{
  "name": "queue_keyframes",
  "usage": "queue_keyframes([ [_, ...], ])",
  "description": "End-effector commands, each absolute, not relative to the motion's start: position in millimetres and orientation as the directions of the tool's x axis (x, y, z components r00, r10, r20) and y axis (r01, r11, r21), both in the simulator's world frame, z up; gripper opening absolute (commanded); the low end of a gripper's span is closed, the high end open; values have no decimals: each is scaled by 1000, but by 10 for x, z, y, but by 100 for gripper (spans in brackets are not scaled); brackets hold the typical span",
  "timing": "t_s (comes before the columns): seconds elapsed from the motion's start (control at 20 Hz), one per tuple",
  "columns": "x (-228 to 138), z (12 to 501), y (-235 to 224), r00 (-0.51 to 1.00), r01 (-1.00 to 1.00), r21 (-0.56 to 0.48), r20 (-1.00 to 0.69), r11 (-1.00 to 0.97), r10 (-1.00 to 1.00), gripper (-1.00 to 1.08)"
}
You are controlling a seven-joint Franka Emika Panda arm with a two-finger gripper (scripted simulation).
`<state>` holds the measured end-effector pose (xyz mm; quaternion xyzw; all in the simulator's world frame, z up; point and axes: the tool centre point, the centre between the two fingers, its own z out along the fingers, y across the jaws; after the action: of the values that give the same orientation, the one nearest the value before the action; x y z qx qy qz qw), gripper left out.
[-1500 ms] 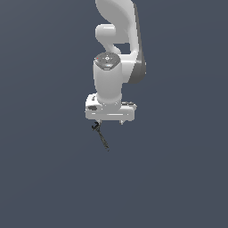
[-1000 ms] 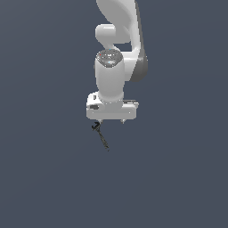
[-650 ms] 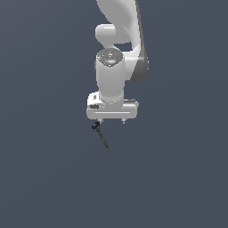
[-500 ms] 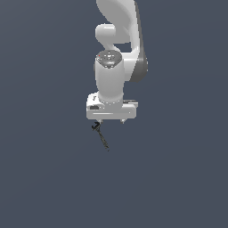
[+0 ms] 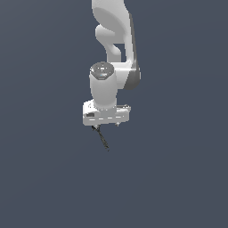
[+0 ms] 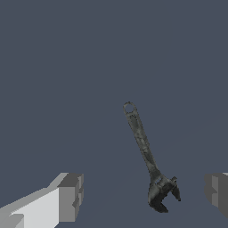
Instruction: Pick up the object and move it to a goal position.
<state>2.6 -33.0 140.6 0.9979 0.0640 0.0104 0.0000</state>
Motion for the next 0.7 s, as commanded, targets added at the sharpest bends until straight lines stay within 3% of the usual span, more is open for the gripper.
queue_keyframes([
  [0.0,9,1267,-419,985,169,3,17,-986,169,100],
  [0.65,-112,661,-787,936,353,1,2,-936,353,100],
])
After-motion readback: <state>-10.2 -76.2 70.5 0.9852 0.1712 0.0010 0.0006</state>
